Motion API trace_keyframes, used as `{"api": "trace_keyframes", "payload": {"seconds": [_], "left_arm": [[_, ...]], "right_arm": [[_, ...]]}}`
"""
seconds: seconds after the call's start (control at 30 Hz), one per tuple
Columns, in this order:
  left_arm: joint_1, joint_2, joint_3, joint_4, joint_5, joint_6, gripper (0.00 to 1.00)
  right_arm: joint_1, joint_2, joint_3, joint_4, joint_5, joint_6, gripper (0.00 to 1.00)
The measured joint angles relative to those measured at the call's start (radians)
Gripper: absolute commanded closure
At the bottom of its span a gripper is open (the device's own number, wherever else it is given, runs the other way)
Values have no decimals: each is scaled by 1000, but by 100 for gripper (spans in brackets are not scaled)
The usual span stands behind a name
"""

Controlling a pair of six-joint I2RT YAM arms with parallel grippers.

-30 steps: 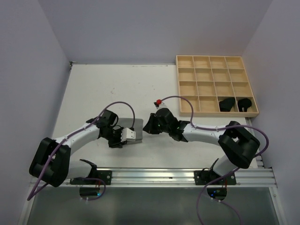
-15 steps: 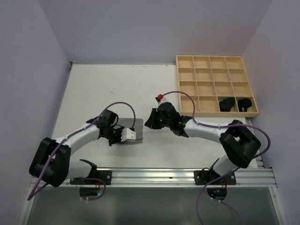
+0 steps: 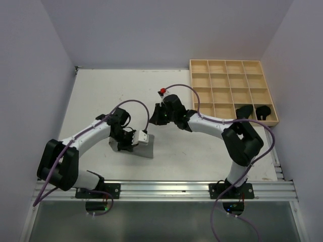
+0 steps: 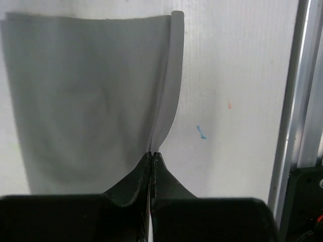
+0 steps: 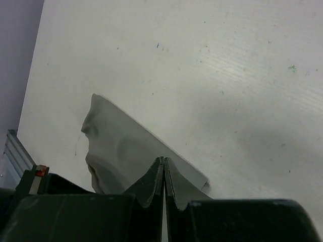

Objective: Roll the underwear
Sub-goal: Fold the underwear

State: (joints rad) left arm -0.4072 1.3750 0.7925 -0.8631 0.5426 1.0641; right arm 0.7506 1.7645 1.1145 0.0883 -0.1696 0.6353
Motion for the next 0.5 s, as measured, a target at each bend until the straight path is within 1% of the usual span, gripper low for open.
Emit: {"api": "trace_keyframes", "payload": {"seconds": [0.1,0.23,0.4,0.5], "left_arm": [[0,70,80,3,-5,-2,100],[0,141,134,5,-16,-3,100],[3,212,171,22,-31,-6,100],[15,246,188,37,-39,-6,100]], "right_arm": [[-11,85,69,-10,-29,-19,94],[-14,196,130,-12,-71,-30,95],[-13,310,150,-13,-115,-34,96],[-13,330,165,-2,-143,-29,96]]}}
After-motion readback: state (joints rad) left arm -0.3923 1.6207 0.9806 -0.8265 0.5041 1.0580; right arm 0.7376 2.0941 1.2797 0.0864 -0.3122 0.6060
